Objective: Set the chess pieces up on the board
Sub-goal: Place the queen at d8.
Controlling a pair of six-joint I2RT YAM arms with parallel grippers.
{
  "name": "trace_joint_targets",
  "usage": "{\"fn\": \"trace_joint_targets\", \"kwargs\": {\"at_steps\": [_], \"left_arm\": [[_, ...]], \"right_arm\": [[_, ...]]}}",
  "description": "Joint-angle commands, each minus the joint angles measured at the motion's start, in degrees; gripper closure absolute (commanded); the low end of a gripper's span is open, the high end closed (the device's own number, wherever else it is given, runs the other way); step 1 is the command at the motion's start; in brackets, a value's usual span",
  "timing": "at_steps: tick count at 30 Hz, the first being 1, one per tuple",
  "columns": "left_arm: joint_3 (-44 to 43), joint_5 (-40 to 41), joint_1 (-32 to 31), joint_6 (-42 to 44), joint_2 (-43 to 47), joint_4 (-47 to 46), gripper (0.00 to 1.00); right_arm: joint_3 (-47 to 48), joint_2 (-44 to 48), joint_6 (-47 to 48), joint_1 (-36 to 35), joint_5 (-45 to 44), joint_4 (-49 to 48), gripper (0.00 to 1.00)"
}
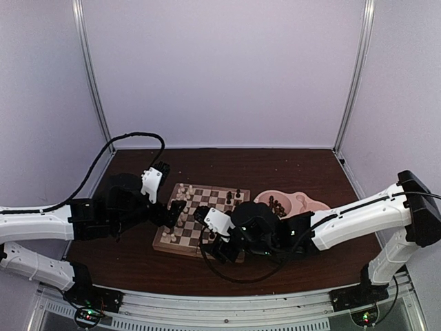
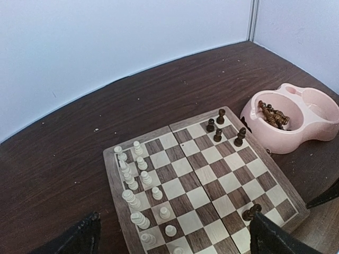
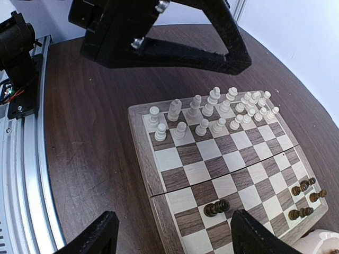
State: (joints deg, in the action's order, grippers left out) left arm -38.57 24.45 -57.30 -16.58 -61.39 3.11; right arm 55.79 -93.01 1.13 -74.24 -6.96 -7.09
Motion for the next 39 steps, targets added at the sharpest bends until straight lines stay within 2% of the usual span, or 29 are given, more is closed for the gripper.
{"fn": "trace_joint_targets", "kwargs": {"at_steps": [1, 6, 17, 30, 35, 39], "left_arm": [[-0.3, 0.5, 0.6, -0.1, -0.5, -2.1, 0.02], [0.3, 2.1, 0.8, -0.2, 0.5, -2.2, 0.02], [1.5, 0.2, 1.3, -0.1, 1.2, -4.7, 0.02], [0.9, 4.8, 3.6, -4.9, 0.7, -0.2, 0.02], [2.3, 5.1, 4.2, -5.9, 2.3, -0.9, 0.02], [2.3, 4.8, 4.1, -5.9, 2.8, -0.9, 0.03]], "right_arm": [[1.9, -0.7, -0.9, -0.1, -1.3, 0.5, 0.24], [1.1, 0.5, -1.1, -0.1, -1.8, 0.4, 0.24], [-1.6, 2.1, -0.8, 0.0, -5.5, -2.0, 0.24], [3.1, -2.0, -4.6, 0.0, -4.1, 4.1, 0.28], [4.5, -3.5, -6.5, 0.0, -2.4, 5.9, 0.34], [7.0, -5.5, -7.2, 0.0, -3.5, 9.4, 0.43]]}}
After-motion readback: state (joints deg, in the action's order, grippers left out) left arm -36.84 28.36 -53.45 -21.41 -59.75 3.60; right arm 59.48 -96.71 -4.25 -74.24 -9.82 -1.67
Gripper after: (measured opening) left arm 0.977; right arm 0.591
